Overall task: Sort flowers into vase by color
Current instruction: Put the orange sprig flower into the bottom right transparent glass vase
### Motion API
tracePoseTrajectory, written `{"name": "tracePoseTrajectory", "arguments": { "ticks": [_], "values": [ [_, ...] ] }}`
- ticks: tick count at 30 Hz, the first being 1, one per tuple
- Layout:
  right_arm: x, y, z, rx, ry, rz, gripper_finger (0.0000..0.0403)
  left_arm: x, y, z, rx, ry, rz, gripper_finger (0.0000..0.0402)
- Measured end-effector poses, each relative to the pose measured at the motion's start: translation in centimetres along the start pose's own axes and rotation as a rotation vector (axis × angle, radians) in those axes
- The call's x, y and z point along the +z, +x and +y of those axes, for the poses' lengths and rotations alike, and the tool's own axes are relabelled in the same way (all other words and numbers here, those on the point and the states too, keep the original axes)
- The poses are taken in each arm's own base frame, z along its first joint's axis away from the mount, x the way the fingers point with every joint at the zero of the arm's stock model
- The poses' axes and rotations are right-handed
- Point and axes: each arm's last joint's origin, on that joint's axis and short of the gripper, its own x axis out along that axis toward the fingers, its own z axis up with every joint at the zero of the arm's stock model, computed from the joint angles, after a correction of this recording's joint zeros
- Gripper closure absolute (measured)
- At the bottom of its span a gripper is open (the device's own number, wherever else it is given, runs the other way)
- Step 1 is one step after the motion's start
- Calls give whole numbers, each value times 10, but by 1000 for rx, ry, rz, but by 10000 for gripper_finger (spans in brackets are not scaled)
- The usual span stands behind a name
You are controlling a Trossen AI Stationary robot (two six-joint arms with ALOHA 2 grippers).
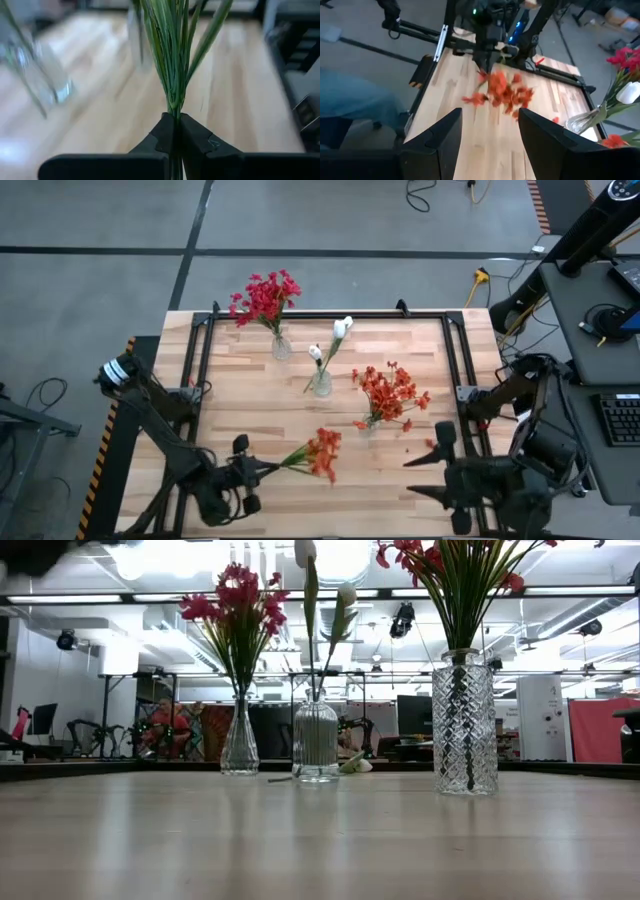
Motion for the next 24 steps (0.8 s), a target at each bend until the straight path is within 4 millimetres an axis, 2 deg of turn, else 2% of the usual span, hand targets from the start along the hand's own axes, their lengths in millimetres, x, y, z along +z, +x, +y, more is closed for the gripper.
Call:
{"name": "tracePoseTrajectory", "arguments": {
  "ticks": [6,11,14,19,22,24],
  "values": [
    [-20,30,30,-94,16,-87,216,46,-15,-19,-132,125,-271,401],
    [-38,67,54,-202,-10,-183,216,76,-17,-28,-326,240,-517,401],
    [-44,88,67,-224,-39,-239,216,83,-7,-28,-354,259,-594,401],
    [-44,118,82,-263,-51,-352,216,80,21,-27,-358,273,-621,401],
    [-46,140,84,-303,-66,-356,216,83,32,-27,-404,264,-706,401],
    [-45,149,80,-339,-10,-358,216,82,35,-27,-415,266,-733,402]
  ]
}}
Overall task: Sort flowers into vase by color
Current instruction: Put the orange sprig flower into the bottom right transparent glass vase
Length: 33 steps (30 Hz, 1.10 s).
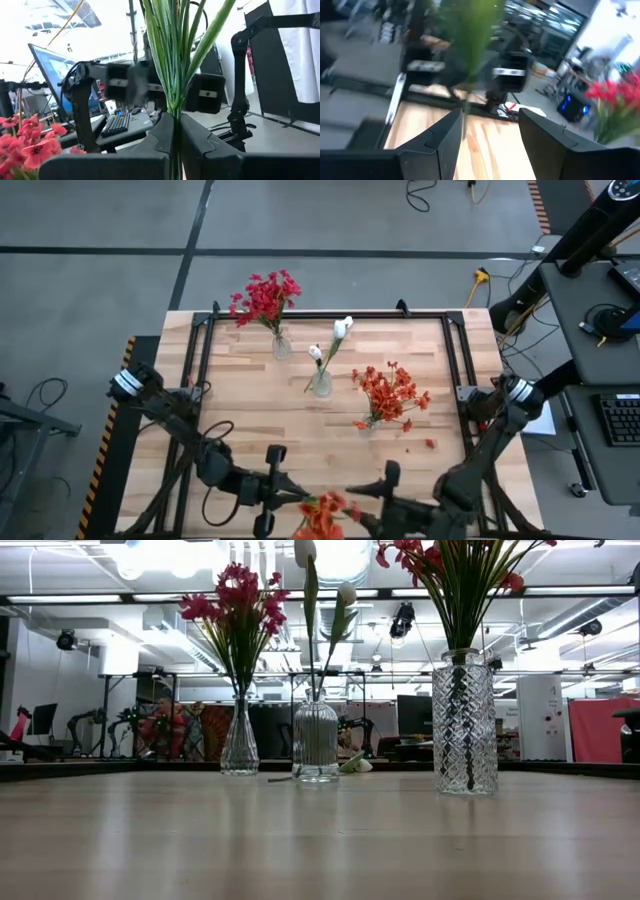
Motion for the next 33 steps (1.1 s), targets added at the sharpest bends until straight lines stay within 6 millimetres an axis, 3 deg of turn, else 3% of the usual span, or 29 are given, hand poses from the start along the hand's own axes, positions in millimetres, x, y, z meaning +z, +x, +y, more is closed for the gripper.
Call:
{"name": "tracePoseTrajectory", "arguments": {
  "ticks": [10,21,27,33],
  "values": [
    [-9,43,-9,50,231,-45,192,-4,0,-1,-11,56,23,401],
    [-3,60,-6,43,201,-139,139,-10,6,8,21,97,48,401],
    [-6,74,-16,47,192,-139,159,-15,9,14,62,45,74,401],
    [-6,75,-16,41,138,-139,219,-16,9,14,59,39,77,397]
  ]
}}
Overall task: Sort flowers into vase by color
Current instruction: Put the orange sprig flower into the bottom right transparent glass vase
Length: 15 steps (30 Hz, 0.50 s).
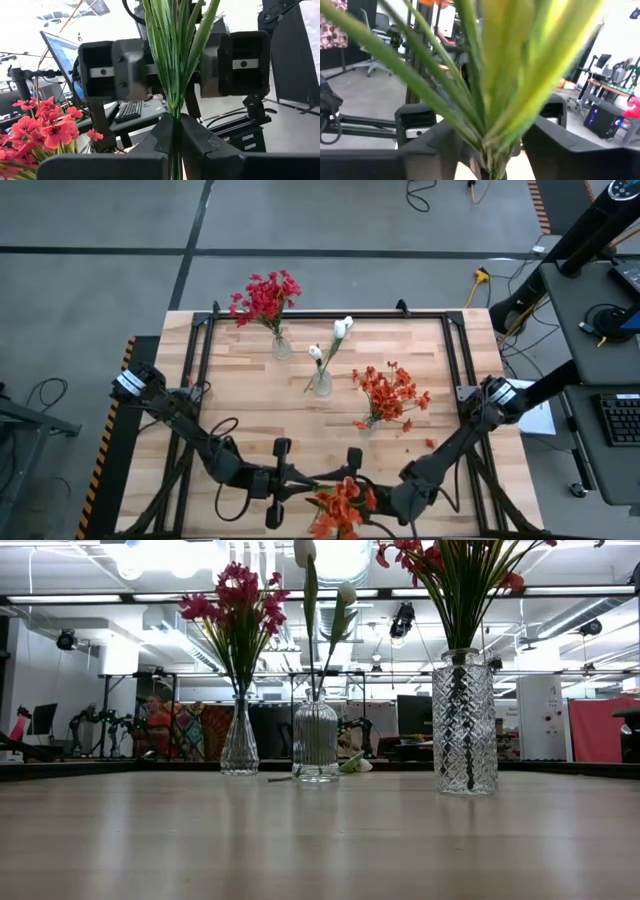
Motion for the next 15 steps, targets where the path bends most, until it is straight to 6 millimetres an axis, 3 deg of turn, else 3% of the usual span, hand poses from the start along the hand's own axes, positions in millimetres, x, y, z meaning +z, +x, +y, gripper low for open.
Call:
{"name": "tracePoseTrajectory", "arguments": {
  "ticks": [9,15],
  "values": [
    [0,0,0,0,-31,9,346,0,0,2,83,-48,25,373],
    [2,-4,1,7,-36,13,388,-2,0,2,81,-68,37,325]
  ]
}}
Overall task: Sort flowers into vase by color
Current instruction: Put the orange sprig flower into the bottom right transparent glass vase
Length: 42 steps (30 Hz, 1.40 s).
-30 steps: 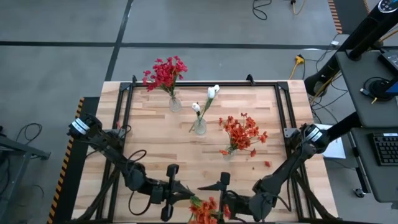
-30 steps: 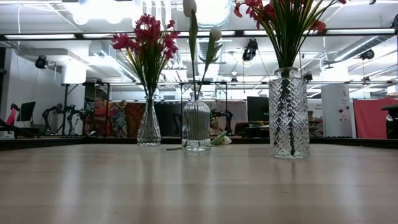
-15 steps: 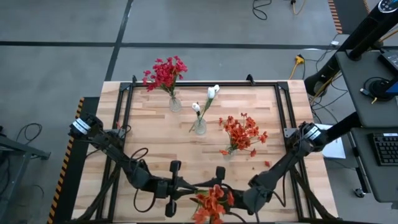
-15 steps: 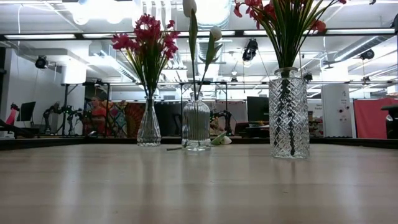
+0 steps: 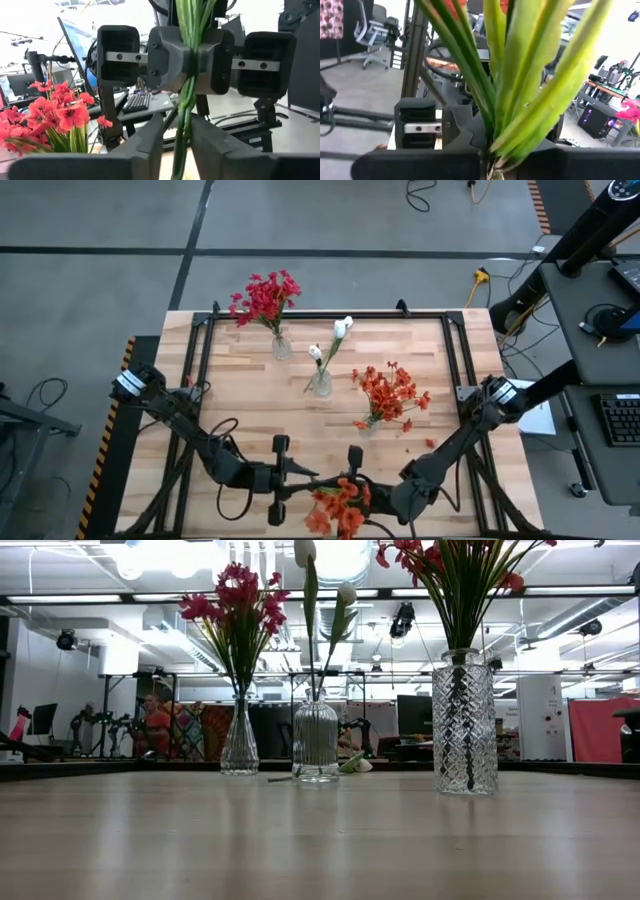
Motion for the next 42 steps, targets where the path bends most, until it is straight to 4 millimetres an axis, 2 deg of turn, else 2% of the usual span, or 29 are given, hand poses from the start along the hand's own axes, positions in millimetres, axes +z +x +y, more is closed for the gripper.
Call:
{"name": "tracePoseTrajectory", "arguments": {
  "ticks": [5,11,17,22,30,33,38,42],
  "values": [
    [9,-9,-1,17,18,25,382,-6,0,-1,27,4,67,254],
    [26,-27,-24,25,98,150,381,-15,0,4,57,49,180,193],
    [36,-55,-60,49,216,338,381,-39,14,25,-65,-21,313,187],
    [33,-80,-74,9,229,420,381,-62,33,54,-177,-74,348,191],
    [21,-114,-91,10,214,430,381,-102,57,91,-87,-59,317,191],
    [15,-125,-105,-1,203,424,381,-109,61,106,-68,-79,331,186],
    [7,-143,-129,-8,199,408,381,-113,65,130,-51,-157,338,155],
    [4,-153,-142,0,241,359,381,-126,65,135,-26,-187,374,121]
  ]
}}
